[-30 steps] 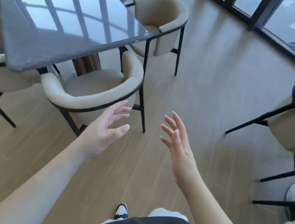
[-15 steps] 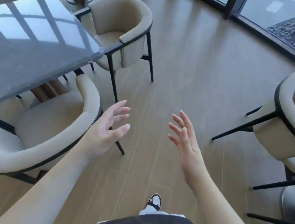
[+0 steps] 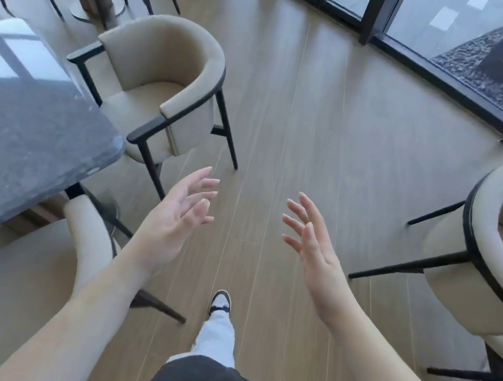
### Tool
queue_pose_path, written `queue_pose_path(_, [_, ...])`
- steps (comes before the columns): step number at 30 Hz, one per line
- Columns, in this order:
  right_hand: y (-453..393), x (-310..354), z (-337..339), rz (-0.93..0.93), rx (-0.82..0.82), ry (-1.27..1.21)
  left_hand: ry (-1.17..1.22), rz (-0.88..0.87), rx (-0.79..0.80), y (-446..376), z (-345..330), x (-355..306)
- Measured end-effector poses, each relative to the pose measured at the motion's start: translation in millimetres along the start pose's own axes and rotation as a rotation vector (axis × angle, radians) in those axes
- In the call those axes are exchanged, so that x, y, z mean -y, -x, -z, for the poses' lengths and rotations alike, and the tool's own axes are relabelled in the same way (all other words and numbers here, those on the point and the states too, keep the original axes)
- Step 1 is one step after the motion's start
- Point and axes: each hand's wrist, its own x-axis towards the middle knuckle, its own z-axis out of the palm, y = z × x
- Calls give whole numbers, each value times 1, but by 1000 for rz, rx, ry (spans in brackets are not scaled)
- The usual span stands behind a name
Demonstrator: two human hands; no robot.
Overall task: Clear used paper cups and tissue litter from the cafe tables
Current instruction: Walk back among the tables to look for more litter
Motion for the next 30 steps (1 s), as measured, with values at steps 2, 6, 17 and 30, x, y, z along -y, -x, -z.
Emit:
queue_pose_path(2, [-46, 5, 0, 3, -18, 11, 26, -32, -3, -48, 9, 1])
queue_pose_path(6, [-133, 27, -6, 6, -62, 25, -2, -43, 35, -135, 26, -8])
queue_pose_path(17, [-323, 51, 65, 17, -93, -4, 35, -47, 153, -359, 23, -19])
queue_pose_path(30, [-568, 77, 189, 5, 40, 30, 51, -28, 49, -615, -48, -40])
